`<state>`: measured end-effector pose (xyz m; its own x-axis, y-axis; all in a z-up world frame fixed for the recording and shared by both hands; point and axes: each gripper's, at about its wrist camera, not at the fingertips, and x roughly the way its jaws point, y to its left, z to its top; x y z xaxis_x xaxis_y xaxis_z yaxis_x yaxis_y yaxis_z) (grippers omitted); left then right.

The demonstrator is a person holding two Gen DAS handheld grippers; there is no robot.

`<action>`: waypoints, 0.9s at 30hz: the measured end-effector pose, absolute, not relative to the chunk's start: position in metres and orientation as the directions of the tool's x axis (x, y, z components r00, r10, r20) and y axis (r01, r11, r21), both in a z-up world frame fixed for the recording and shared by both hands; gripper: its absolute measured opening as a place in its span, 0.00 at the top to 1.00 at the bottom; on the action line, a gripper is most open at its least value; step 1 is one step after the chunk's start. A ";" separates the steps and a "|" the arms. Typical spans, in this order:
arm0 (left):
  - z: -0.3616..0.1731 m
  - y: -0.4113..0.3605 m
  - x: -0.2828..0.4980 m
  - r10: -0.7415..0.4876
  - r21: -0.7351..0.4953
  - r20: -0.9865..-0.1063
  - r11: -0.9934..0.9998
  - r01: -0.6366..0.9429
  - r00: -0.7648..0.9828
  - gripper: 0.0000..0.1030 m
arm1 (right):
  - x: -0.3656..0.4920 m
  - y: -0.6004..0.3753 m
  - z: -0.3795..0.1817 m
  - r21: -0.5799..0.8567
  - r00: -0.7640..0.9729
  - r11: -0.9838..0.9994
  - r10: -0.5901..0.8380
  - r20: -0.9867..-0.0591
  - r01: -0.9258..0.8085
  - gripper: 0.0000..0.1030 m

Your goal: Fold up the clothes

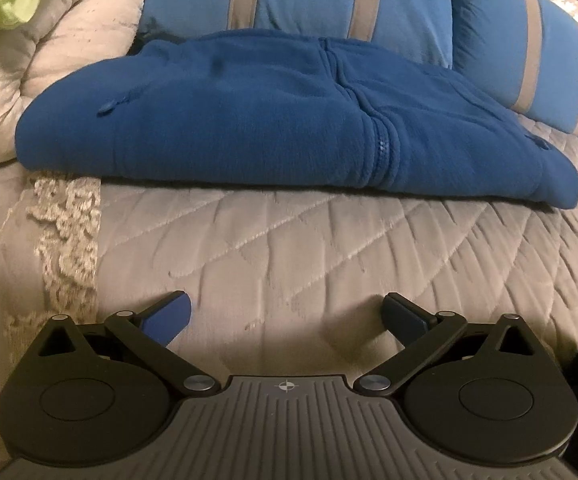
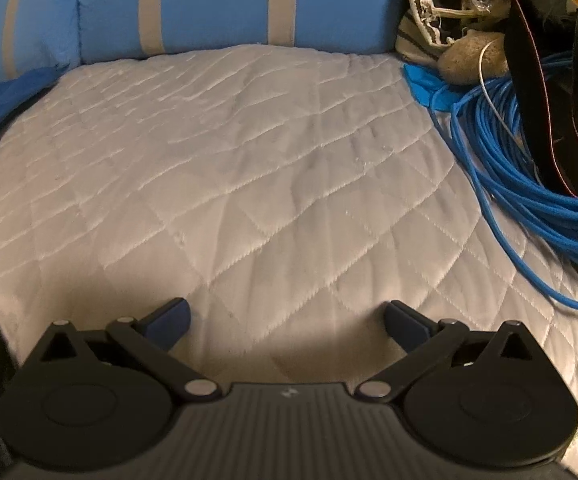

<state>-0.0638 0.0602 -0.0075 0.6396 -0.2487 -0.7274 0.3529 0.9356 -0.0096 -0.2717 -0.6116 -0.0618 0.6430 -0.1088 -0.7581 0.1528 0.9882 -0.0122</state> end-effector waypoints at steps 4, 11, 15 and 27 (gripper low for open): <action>-0.006 0.056 -0.051 -0.246 -0.002 -0.726 0.935 0.355 0.643 0.00 | -0.263 -0.612 -0.062 -0.017 0.652 0.985 -0.126 -0.748 0.172 0.00; -0.007 0.047 -0.031 -0.234 0.012 -0.728 0.936 0.353 0.645 0.00 | -0.248 -0.614 -0.061 -0.017 0.665 0.982 -0.141 -0.733 0.190 0.00; -0.008 0.043 -0.019 -0.230 0.017 -0.725 0.936 0.351 0.650 0.00 | -0.240 -0.617 -0.061 -0.010 0.674 0.978 -0.152 -0.723 0.209 0.00; -0.011 0.033 0.016 -0.218 0.036 -0.708 0.939 0.343 0.672 0.00 | -0.207 -0.631 -0.061 0.024 0.699 0.974 -0.143 -0.701 0.224 0.00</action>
<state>0.0165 0.0334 -0.0112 0.6716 -0.2177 -0.7082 0.3427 0.9388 0.0364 -0.2073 -0.6310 -0.0606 0.6986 -0.1433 -0.7010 0.2241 0.9743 0.0241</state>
